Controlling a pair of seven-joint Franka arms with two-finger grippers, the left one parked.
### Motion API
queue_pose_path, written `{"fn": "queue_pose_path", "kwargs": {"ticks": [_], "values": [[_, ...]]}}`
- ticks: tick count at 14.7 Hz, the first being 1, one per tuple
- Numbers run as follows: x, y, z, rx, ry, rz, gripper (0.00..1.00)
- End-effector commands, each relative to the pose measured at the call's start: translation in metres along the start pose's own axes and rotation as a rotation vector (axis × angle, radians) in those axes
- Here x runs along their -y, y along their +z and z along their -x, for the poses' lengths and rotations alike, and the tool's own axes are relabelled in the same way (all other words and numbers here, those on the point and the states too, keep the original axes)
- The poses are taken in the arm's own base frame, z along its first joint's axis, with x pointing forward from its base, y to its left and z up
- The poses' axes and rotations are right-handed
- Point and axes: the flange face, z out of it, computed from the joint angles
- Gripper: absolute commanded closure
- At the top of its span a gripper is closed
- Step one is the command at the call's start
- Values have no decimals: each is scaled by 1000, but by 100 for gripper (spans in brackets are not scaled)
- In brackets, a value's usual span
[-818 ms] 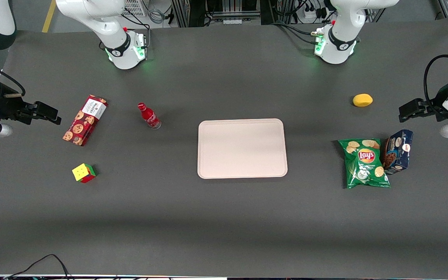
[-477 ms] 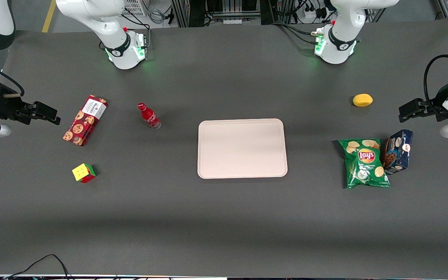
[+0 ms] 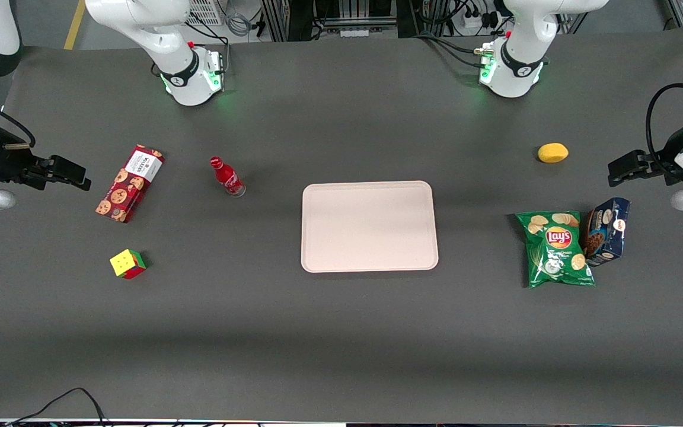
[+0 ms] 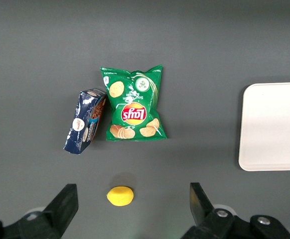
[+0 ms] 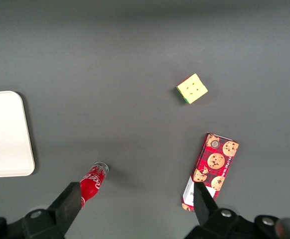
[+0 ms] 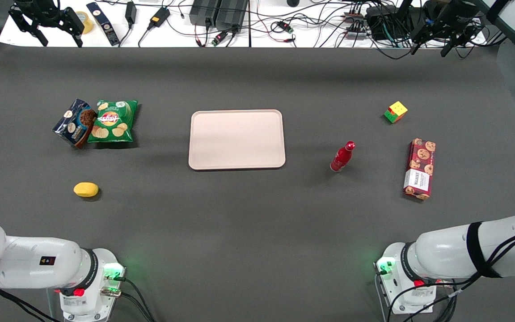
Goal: Place coke bottle on tray
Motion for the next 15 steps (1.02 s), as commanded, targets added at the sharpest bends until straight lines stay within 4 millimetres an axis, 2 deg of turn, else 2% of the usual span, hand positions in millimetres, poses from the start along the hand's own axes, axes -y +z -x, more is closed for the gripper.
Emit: {"fn": "queue_pose_path", "kwargs": {"ticks": [1, 2, 6, 10, 12, 15], "values": [[-1, 4, 0, 33, -21, -27, 0], [2, 5, 2, 44, -27, -27, 0], [48, 2, 11, 46, -96, -20, 0], [120, 5, 31, 72, -220, -8, 0], [153, 9, 43, 80, -222, 1, 0], [190, 16, 62, 92, -181, 16, 0]]}}
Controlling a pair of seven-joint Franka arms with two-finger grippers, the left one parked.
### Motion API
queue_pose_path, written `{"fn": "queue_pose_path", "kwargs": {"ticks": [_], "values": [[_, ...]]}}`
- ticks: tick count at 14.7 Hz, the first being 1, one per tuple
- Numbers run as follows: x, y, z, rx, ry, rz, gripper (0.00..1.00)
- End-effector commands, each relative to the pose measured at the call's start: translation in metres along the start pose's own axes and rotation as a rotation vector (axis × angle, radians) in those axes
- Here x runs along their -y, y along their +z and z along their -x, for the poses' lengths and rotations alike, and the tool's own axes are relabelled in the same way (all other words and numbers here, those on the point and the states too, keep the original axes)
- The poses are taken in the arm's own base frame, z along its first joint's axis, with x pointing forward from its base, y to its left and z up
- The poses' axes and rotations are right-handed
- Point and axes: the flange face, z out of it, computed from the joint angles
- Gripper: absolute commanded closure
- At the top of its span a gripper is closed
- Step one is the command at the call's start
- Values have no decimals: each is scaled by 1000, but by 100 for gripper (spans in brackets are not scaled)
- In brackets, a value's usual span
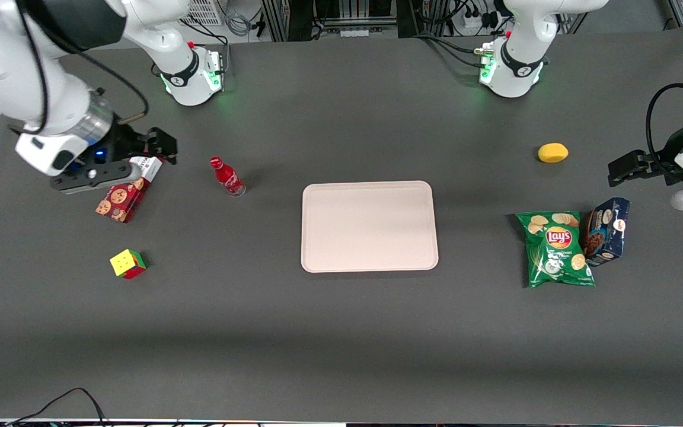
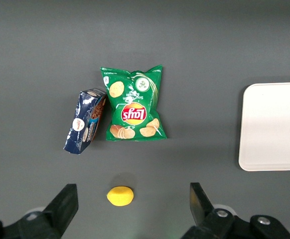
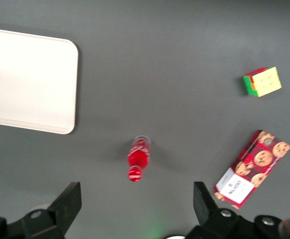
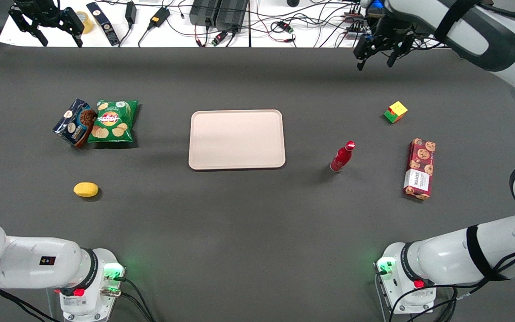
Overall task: Place coke bottle on tray
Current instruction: 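Move the open right gripper over the red Coca-Cola bottle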
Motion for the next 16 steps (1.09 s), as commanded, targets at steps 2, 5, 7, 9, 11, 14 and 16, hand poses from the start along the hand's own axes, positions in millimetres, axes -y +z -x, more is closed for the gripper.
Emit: {"fn": "queue_pose_path", "kwargs": {"ticks": [2, 5, 7, 9, 11, 14, 16], "values": [[32, 31, 20, 66, 5, 5, 0], [39, 89, 36, 21, -11, 9, 0], [35, 128, 49, -57, -14, 1, 0], [30, 153, 55, -79, -67, 2, 0], [21, 175, 68, -116, -87, 3, 0], [14, 194, 87, -160, -83, 4, 0], [10, 205, 93, -187, -79, 3, 0]]}}
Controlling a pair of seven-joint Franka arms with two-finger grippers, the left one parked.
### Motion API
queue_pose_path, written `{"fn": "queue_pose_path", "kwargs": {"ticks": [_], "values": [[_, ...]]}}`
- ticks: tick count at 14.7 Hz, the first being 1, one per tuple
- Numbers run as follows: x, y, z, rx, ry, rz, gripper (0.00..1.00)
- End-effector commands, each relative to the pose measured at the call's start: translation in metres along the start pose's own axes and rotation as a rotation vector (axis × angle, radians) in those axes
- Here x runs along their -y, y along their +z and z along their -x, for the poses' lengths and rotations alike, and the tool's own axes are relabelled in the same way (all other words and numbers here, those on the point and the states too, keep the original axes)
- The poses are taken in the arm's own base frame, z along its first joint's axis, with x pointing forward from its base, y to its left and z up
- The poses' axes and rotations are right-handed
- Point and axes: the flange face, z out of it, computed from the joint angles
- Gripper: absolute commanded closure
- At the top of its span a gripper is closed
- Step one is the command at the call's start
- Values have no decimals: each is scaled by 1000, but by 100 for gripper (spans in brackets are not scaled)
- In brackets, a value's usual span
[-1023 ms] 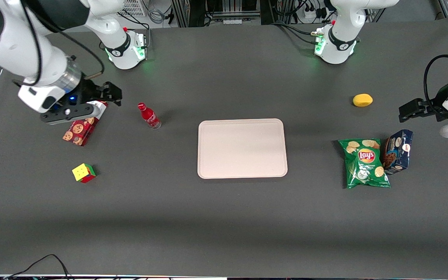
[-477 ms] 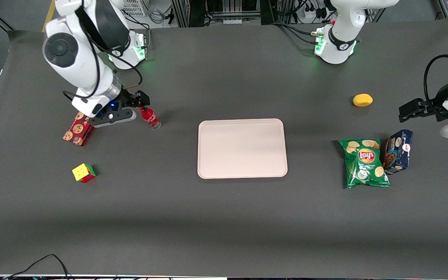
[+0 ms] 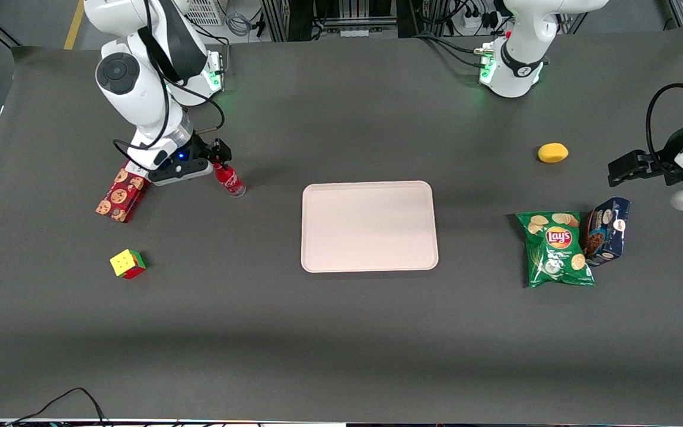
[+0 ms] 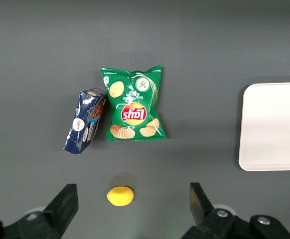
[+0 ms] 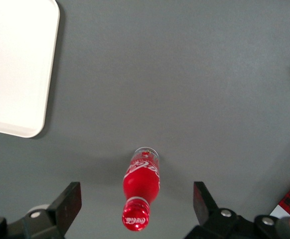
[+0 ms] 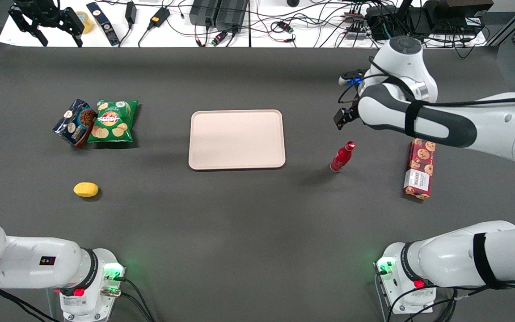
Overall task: Place coke bottle on tray
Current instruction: 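Move the open right gripper over the red Coca-Cola bottle, then lower the right gripper around the bottle and close on it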
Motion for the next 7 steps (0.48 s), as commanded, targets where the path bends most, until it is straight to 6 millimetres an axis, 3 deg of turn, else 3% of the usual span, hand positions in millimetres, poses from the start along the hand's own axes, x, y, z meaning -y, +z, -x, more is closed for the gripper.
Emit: {"fn": "queue_pose_path", "kwargs": {"ticks": [1, 7], "values": [[-8, 11, 24, -74, -12, -13, 0], [-3, 44, 32, -101, -15, -16, 0]]}}
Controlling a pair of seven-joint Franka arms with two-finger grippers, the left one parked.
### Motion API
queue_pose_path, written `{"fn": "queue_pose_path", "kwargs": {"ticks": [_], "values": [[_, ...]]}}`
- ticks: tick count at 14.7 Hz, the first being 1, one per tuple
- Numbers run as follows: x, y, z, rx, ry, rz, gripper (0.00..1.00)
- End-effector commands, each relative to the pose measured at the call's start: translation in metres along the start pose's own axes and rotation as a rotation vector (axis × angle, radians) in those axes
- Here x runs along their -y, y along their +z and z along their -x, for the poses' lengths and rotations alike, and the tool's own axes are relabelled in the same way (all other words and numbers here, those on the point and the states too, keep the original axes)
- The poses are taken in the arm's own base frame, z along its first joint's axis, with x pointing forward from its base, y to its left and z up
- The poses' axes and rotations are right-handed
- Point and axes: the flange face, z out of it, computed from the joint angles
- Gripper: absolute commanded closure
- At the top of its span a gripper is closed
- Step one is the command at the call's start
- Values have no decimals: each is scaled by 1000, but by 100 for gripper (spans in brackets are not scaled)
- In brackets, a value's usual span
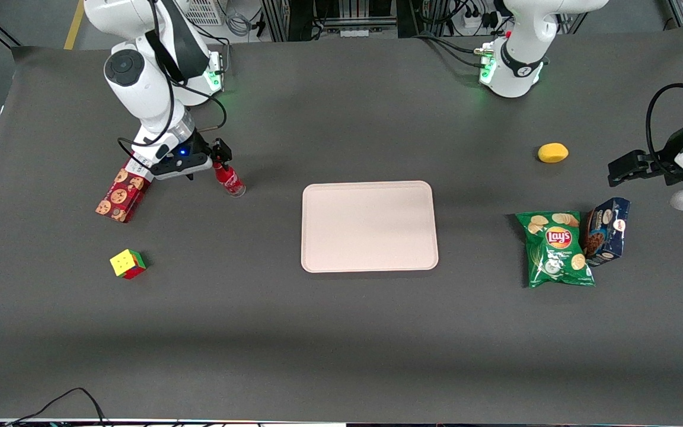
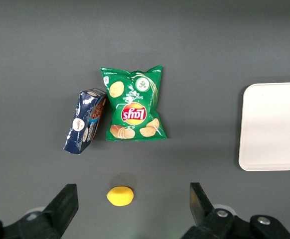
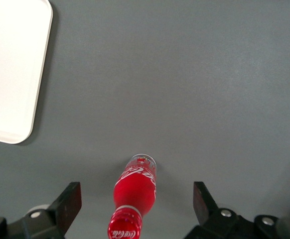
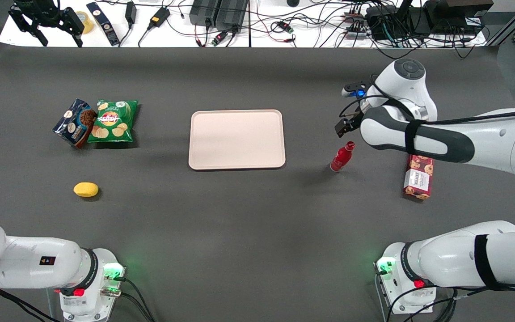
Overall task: Place coke bottle on tray
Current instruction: 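Lower the right gripper around the bottle and close on it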
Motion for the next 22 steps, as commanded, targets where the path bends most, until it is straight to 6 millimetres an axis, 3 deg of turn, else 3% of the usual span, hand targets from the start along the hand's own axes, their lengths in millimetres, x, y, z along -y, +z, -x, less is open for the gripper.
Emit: {"fn": "queue_pose_path", "kwargs": {"ticks": [1, 6, 22], "values": [[6, 15, 7, -17, -21, -12, 0], [11, 33, 12, 34, -36, -6, 0], [9, 57, 23, 111, -48, 2, 0]]}}
